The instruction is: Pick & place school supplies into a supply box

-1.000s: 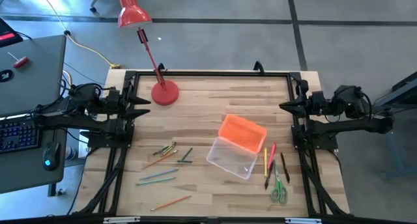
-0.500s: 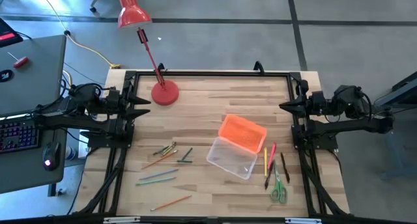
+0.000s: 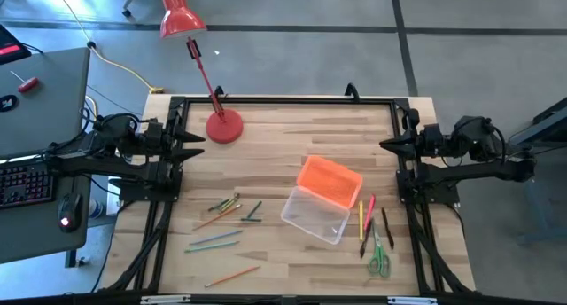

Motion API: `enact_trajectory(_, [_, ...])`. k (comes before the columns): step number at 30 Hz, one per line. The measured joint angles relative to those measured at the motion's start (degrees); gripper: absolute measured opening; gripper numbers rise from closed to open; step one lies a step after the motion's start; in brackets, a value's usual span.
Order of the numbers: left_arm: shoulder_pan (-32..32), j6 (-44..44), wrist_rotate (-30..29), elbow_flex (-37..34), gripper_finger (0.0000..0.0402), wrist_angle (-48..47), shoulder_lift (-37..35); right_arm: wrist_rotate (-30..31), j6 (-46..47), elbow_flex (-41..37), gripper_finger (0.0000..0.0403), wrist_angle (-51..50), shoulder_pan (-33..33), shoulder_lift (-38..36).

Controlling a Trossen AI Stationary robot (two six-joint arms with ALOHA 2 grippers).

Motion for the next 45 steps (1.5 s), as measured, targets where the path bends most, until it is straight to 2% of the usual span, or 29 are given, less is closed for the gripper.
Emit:
enact_trajectory(23, [0.0,-0.1,0.0,0.0,0.0172,-1.1,-0.1,0.0,0.0,0.0,0.0,0.0,0.0,0.0])
enact_trajectory(25, [0.0,-2.5,0.3,0.0,0.0172,-1.8,-0.1,0.0,0.1,0.0,0.0,0.0,0.0,0.0])
enact_trajectory(31, [0.0,-17.1,1.4,0.0,0.0172,-1.4,-0.3,0.0,-1.6,0.0,0.0,0.4,0.0,-0.3])
enact_trajectory(35, [0.0,-18.6,1.6,0.0,0.0172,-1.5,-0.2,0.0,-2.5,0.0,0.0,0.3,0.0,-0.3])
enact_trajectory(38, [0.0,-24.0,1.6,0.0,0.0172,-1.0,-0.2,0.0,-2.9,0.0,0.0,0.6,0.0,-0.3])
enact_trajectory(41, [0.0,-27.7,1.1,0.0,0.0172,0.2,-0.2,0.0,-7.3,0.0,0.0,2.8,0.0,-0.3])
enact_trajectory(45, [0.0,-25.7,-2.2,0.0,0.0172,0.5,-0.2,0.0,-8.6,0.0,0.0,4.2,0.0,-0.3])
